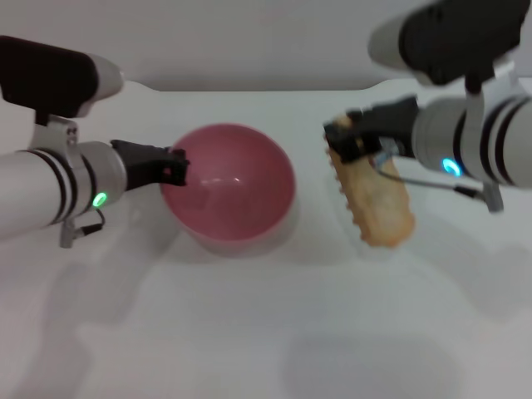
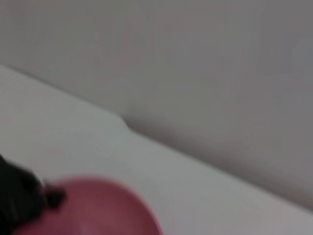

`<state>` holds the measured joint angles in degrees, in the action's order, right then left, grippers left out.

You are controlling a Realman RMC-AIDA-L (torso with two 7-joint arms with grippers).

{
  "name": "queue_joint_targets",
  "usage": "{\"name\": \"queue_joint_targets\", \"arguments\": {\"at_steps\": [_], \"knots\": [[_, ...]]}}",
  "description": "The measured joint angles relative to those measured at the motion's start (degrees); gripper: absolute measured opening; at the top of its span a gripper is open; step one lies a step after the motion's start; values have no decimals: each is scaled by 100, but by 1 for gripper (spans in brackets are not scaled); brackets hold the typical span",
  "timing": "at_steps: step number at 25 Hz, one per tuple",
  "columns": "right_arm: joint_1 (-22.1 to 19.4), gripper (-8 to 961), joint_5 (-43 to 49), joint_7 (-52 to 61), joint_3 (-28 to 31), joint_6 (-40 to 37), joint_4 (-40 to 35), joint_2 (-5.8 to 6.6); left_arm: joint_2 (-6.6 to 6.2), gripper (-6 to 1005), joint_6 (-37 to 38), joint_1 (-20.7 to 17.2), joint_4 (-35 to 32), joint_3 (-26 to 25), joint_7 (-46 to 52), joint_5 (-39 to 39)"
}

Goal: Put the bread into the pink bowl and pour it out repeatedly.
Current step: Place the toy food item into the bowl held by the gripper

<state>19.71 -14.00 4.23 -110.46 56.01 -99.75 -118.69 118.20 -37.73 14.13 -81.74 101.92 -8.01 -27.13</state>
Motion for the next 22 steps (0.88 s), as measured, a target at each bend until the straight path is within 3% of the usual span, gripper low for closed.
{"name": "queue_joint_targets", "arguments": {"at_steps": [9, 22], "knots": [[469, 243, 214, -2, 177, 71, -568, -8, 16, 52, 42, 137, -8, 369, 28, -195], [843, 174, -12, -2, -115, -940, 535, -31, 13, 54, 149, 327, -57, 528, -6, -588]]}}
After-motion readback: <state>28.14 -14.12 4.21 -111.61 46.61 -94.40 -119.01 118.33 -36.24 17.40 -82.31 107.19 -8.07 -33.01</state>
